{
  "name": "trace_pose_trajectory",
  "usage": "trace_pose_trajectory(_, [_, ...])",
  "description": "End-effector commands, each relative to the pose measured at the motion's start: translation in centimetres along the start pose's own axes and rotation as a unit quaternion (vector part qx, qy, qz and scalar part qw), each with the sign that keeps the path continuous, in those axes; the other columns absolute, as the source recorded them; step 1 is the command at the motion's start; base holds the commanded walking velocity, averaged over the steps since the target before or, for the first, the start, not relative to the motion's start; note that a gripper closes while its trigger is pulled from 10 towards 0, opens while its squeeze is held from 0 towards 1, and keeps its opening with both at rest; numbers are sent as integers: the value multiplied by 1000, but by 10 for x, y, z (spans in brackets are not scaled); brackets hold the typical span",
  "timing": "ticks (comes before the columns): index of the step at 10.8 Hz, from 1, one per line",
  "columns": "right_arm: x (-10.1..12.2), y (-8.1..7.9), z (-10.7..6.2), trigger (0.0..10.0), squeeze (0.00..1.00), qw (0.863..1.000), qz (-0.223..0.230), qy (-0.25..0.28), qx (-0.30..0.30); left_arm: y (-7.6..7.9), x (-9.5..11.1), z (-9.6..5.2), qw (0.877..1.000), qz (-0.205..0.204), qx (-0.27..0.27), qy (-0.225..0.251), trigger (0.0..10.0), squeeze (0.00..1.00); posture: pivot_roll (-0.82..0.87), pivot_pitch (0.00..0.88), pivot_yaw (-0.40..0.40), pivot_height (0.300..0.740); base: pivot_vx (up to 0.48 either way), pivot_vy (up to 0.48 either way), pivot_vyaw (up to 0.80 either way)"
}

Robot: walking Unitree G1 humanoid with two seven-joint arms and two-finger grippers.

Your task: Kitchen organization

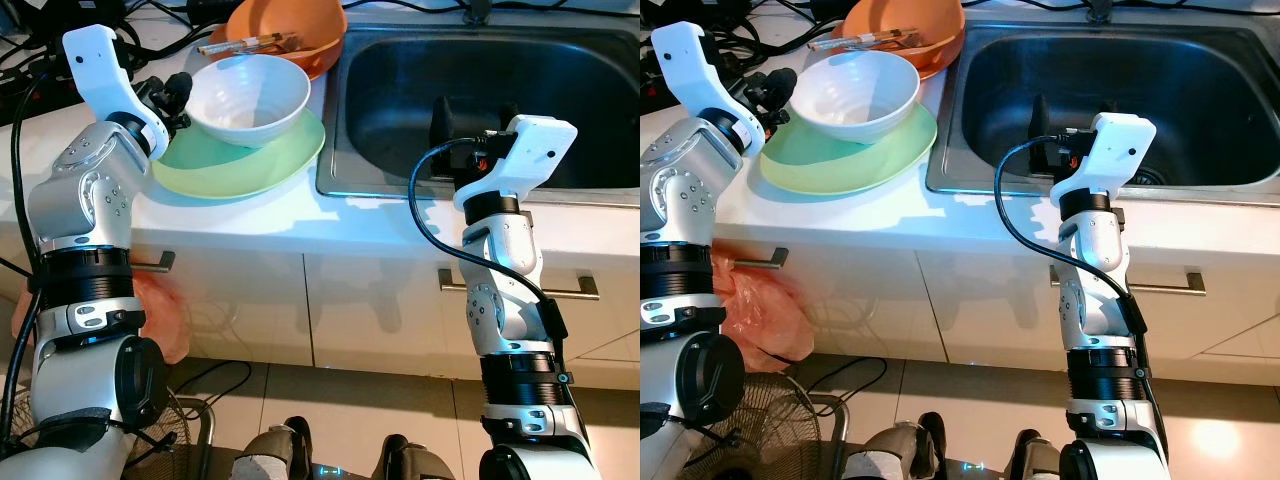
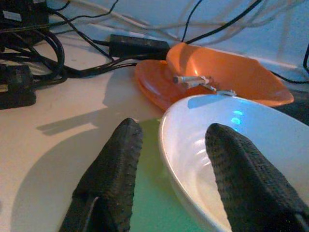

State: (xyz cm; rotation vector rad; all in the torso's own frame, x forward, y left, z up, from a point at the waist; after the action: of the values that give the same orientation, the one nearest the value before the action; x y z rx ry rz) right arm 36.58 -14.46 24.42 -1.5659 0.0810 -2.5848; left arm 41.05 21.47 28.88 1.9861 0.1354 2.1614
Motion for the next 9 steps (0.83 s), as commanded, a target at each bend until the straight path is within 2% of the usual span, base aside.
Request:
trace_pose_trajectory(1, [-2, -1, -2, 10000, 0, 1000, 6, -2, -2, -1, 4, 0, 1000, 12, 4, -4, 10000, 1000, 105, 183, 91, 740, 0, 0, 0])
trace_pose_trajectory(2, [-2, -1, -2, 10000, 0, 1000, 6, -2, -1, -3, 3, 1, 1000, 13, 11, -8, 10000, 0, 104, 182, 91, 740, 0, 0, 0])
trace_pose_trajectory(4, [-2, -2, -2, 10000, 0, 1000, 7, -2, 0, -4, -3, 3, 1000, 3, 20, -21, 10000, 0, 104, 183, 91, 740, 0, 0, 0])
trace_pose_trajectory(9, [-2, -3, -2, 10000, 0, 1000, 7, -2, 1, 8, -45, 3, 994, -31, -12, -100, 10000, 0, 102, 182, 93, 740, 0, 0, 0])
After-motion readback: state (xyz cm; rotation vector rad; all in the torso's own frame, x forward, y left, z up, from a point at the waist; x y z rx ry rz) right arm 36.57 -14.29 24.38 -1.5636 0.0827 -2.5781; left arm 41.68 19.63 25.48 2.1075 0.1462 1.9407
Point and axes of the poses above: a point about 5 cm out from each wrist's last joint towards the gripper, its own z axis pointing out of the wrist towards the gripper, its own x axis along the axis of the wrist's last joint, y = z × x, the point moved 3 cm from there along z, pointing out of the wrist towards the gripper
